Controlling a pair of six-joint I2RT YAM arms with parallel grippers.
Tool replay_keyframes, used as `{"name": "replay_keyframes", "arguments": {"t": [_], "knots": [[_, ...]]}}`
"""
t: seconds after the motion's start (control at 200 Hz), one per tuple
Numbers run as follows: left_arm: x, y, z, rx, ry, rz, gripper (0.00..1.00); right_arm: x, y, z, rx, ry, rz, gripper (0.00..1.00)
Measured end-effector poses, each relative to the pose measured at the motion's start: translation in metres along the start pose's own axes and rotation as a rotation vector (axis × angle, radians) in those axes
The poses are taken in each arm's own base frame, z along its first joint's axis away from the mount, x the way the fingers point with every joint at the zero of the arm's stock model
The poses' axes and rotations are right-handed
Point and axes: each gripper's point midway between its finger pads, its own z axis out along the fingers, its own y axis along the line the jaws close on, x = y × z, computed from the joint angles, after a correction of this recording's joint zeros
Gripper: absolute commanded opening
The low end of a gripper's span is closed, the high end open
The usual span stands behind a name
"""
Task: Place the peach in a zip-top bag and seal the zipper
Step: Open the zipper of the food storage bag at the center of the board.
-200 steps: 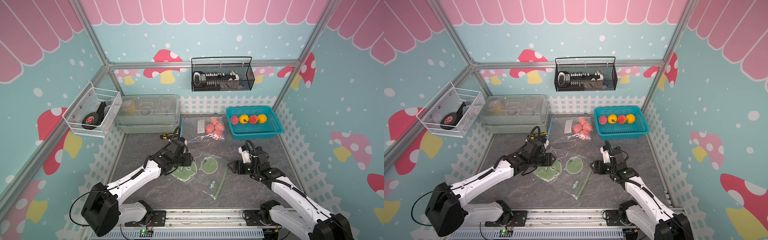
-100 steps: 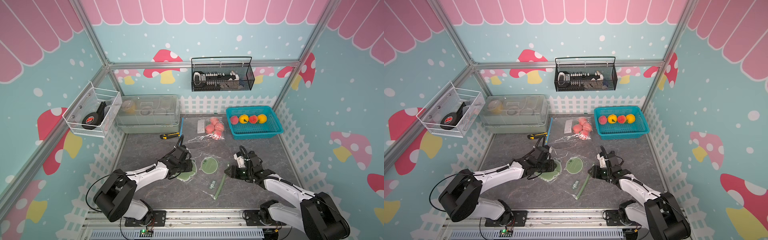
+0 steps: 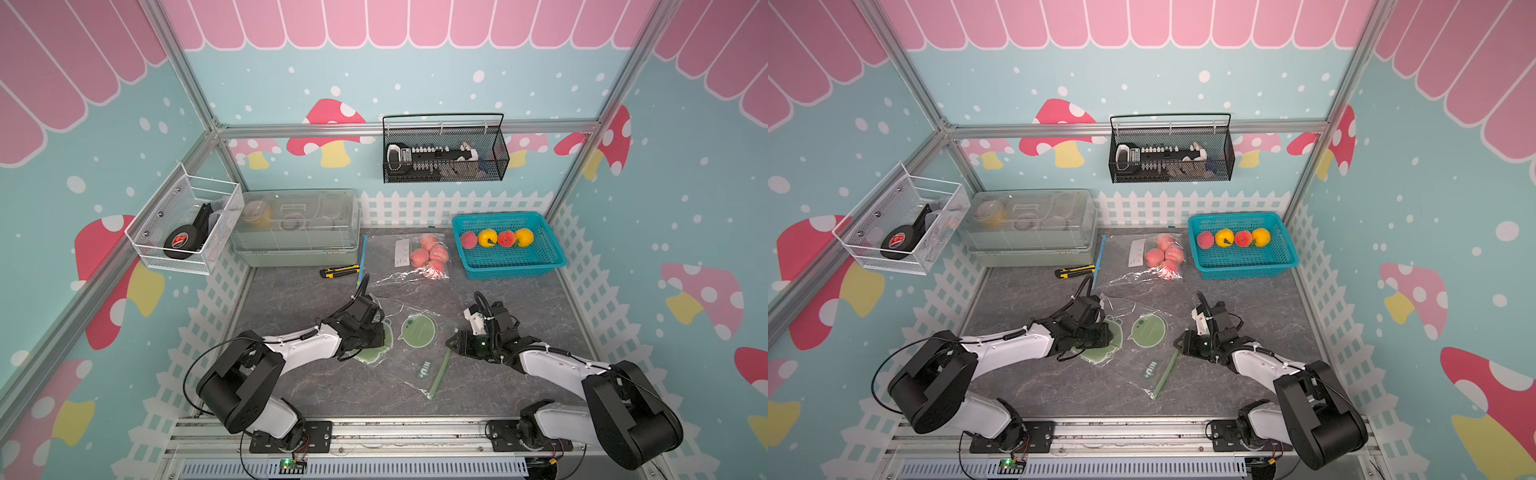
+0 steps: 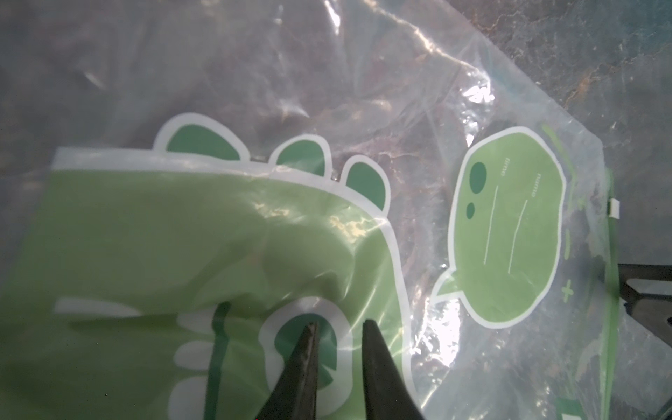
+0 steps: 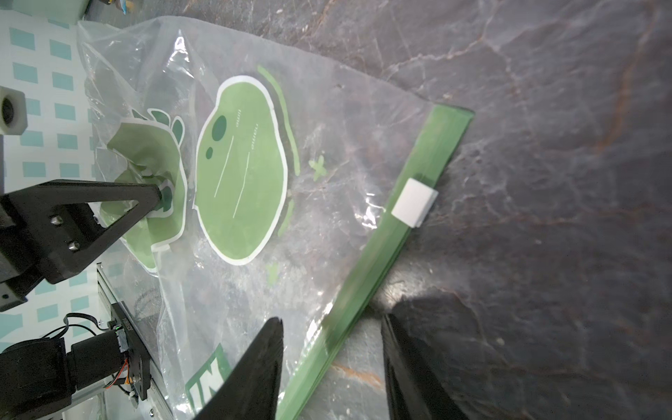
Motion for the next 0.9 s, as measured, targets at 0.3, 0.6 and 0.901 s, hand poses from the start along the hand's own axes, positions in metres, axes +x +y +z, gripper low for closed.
{"name": "replay_keyframes", "arguments": {"t": [0.3,0.6,0.901], "knots": [[0.001,0.001,0.001,-0.006,-0.002,0.0,0.23,-0.001,0.006,0.005,-0.037,0.004,0.003,0.38],[0.005,0.003,0.005,-0.015,0.013,0.002,0.23,-0.003,0.011,0.008,-0.058,0.0,-0.002,0.37],[0.004,-0.001,0.009,-0.005,0.006,0.01,0.23,-0.01,0.023,0.014,-0.134,-0.009,0.015,0.33]]}}
